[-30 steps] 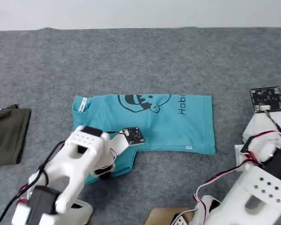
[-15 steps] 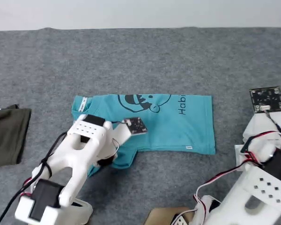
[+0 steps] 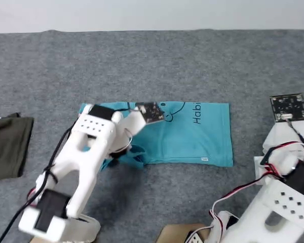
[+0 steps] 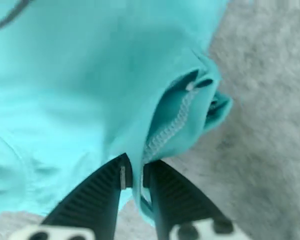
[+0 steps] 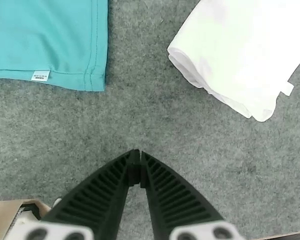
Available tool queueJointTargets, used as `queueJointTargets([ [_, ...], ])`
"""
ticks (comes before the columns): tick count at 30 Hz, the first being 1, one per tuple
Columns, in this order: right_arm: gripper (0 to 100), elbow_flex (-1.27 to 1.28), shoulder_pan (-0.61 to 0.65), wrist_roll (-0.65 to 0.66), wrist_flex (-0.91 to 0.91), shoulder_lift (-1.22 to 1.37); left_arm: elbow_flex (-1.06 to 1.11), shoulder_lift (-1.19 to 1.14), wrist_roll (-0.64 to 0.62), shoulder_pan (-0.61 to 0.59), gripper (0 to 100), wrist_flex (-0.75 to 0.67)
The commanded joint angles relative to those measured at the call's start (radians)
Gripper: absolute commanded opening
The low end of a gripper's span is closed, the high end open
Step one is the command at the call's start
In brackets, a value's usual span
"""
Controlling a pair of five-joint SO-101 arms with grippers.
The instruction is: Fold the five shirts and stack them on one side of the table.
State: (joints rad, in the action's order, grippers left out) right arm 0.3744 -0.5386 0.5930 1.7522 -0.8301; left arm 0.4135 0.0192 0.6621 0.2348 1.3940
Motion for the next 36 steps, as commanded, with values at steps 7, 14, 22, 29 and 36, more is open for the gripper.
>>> queueJointTargets([
  [7,0.9,-0.006,-0.018,0.009,0.038,-0.021,-0.384,-0.236,-0.011,-0.061,0,0.071],
  [14,0.9,-0.006,-0.018,0.009,0.038,-0.021,-0.483,-0.302,-0.011,-0.058,0,0.081],
  [22,0.9,-0.005,-0.016,0.009,0.038,-0.018,-0.481,-0.304,-0.014,-0.068,10,0.069],
  [29,0.9,0.061,-0.016,0.009,0.036,-0.021,-0.483,-0.304,-0.011,-0.092,13,-0.026],
  [36,0.9,0.075,-0.016,0.009,0.036,-0.022,-0.499,-0.275,0.018,-0.094,12,0.034],
])
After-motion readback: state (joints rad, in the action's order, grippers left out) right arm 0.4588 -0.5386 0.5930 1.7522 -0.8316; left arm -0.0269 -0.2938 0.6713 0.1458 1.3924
